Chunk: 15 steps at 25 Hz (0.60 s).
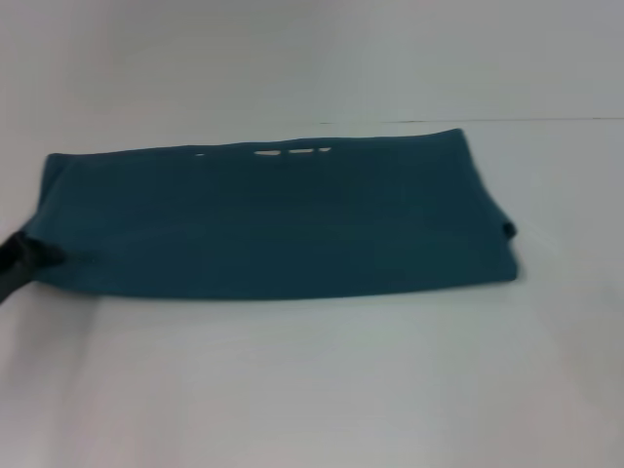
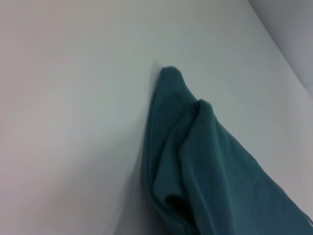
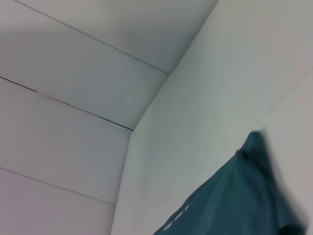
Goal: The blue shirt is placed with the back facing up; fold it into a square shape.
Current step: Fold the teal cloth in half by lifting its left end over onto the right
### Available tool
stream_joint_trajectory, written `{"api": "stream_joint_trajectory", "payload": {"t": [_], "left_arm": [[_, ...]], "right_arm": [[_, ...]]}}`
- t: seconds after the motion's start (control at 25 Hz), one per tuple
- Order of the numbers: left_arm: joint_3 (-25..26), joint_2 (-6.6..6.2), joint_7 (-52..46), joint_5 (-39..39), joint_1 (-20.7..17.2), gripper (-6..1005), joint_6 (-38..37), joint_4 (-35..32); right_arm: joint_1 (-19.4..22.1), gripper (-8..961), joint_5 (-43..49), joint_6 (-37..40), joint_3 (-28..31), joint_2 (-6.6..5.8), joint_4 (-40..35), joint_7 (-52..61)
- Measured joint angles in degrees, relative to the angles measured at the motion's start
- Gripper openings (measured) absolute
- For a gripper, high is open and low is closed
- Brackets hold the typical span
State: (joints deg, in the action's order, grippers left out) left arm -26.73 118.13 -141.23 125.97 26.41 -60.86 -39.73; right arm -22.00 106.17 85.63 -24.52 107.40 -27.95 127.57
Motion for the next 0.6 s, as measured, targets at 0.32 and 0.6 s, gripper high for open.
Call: {"api": "stream_joint_trajectory", "payload": {"t": [0.32, 0.6], "left_arm": [[0.85, -1.06, 1.03, 2.08, -0.62, 36, 0.82, -2.62], [0.81, -0.94, 1.04, 2.21, -0.62, 39, 0.4, -3.04]], "right_arm": [[0.03, 748, 0.04, -0.06, -0.55, -0.31, -0.58, -0.46], [0.07, 748, 0.09, 0.7, -0.65, -0.73, -0.7, -0.47]]}}
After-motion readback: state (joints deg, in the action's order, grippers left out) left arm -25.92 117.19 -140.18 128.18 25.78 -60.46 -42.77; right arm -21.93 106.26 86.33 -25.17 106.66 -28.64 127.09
